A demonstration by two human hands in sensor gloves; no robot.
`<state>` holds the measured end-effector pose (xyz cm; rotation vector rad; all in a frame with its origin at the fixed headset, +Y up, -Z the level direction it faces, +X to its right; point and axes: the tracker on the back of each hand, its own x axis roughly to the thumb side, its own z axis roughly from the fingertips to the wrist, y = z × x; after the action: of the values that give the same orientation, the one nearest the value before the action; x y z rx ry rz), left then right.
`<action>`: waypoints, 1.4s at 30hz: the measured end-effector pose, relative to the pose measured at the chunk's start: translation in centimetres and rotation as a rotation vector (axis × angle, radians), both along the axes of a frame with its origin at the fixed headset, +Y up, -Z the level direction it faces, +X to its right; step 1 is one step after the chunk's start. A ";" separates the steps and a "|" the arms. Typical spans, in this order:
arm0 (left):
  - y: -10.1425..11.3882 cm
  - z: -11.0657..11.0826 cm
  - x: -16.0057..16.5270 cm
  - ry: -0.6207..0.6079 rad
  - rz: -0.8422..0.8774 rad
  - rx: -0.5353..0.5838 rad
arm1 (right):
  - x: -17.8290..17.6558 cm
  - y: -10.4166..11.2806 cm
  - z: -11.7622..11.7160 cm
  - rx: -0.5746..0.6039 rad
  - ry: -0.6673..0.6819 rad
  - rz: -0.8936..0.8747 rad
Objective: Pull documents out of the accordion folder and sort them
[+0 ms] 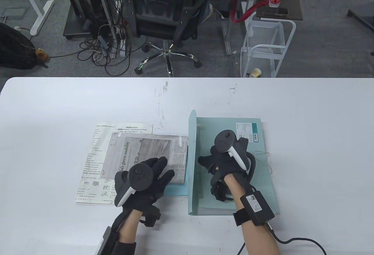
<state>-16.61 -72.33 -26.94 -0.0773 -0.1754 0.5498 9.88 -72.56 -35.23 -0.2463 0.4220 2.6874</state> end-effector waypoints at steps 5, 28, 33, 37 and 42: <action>-0.1 0.6 2.0 -0.114 0.200 -0.056 | 0.4 -1.0 0.1 -0.026 -0.049 -0.070; -3.2 1.8 8.2 -0.351 -0.173 -0.119 | 10.8 1.4 1.8 0.198 -0.177 -0.459; -3.4 1.8 8.7 -0.360 -0.222 -0.147 | 14.6 4.0 3.0 0.316 -0.270 -0.327; -3.4 1.8 9.3 -0.357 -0.261 -0.148 | 16.2 5.7 4.1 0.408 -0.313 -0.145; -3.4 2.0 9.9 -0.356 -0.332 -0.141 | 15.7 5.4 4.6 0.350 -0.246 0.152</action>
<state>-6.72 -75.76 -24.93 -0.3367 -0.4618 0.2118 25.57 -67.14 -30.67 -0.5124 -0.1469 2.7702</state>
